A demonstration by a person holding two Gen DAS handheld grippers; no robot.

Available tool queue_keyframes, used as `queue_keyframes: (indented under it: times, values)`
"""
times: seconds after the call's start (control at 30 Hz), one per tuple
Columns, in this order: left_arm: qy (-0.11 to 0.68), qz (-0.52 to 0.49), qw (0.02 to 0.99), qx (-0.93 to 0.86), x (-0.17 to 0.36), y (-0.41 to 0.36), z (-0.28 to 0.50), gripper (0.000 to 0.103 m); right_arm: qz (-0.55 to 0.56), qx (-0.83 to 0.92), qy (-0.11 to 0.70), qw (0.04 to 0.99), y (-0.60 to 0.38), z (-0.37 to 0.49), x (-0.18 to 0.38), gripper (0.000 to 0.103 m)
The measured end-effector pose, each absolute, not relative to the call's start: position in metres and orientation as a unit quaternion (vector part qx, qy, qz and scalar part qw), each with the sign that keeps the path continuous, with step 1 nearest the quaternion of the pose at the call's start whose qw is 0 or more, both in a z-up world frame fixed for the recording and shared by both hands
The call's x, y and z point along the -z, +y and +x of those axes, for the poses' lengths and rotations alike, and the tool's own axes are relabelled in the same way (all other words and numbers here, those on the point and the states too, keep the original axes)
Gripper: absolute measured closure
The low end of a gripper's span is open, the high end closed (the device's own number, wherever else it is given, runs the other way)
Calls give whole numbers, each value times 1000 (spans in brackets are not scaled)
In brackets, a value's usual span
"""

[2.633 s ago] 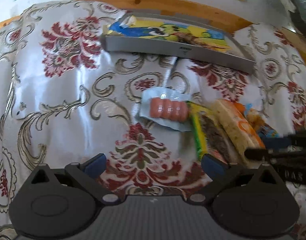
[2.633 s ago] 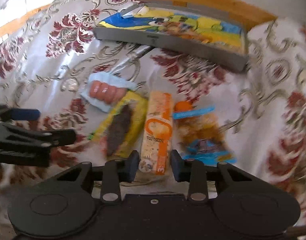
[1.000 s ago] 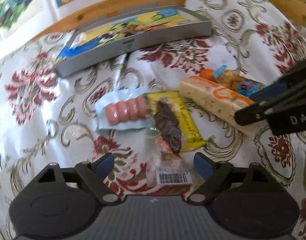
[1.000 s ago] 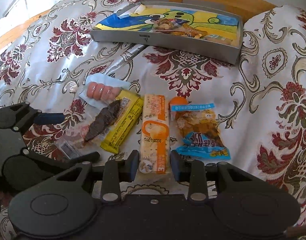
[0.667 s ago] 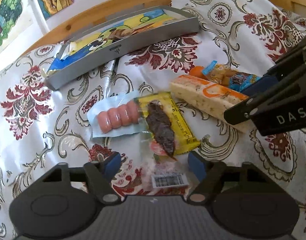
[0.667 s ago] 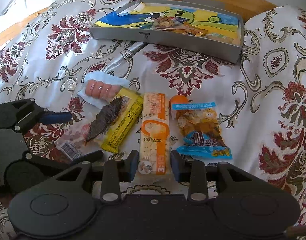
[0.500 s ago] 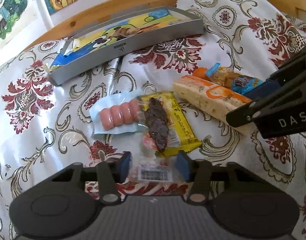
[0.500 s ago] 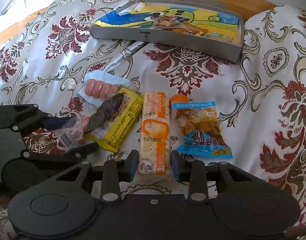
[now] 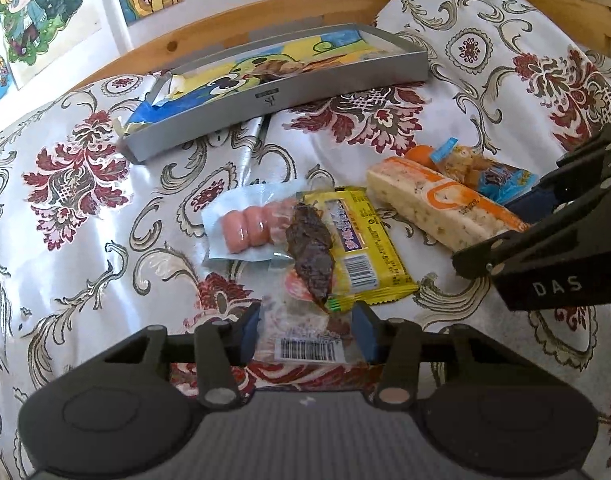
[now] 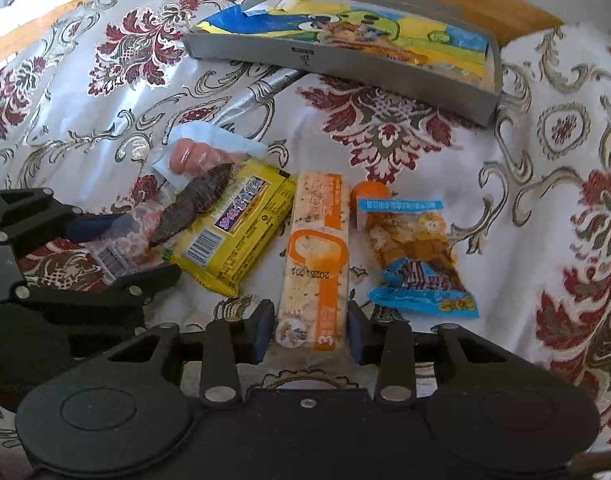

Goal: Organize snacks
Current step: 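Close left tool on the dried meat stick pack while right tool lifts the cracker pack, then carry meat stick pack in left tool and cracker pack in right tool into the tray, release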

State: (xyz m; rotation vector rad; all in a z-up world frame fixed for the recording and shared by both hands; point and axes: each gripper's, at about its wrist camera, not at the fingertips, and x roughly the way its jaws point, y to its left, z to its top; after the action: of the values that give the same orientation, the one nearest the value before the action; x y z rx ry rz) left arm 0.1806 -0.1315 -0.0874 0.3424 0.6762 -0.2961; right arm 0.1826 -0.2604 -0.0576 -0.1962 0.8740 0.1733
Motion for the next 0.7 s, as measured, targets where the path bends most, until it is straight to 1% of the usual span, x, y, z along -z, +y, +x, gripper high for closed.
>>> queue_keyframes:
  times: [0.17, 0.4, 0.57, 0.7]
  values:
    - [320, 174, 920, 144, 87, -132, 177, 51, -128, -74, 397, 906, -255, 178, 55, 68]
    - [300, 204, 921, 141, 86, -134, 169, 52, -257, -66, 333, 905, -228, 163, 57, 69]
    - [291, 217, 922, 135, 84, -130, 165, 52, -286, -58, 300, 908, -225, 158, 54, 69]
    - [277, 225, 925, 127, 80, -126, 162, 52, -275, -61, 286, 916, -226, 156, 48, 69]
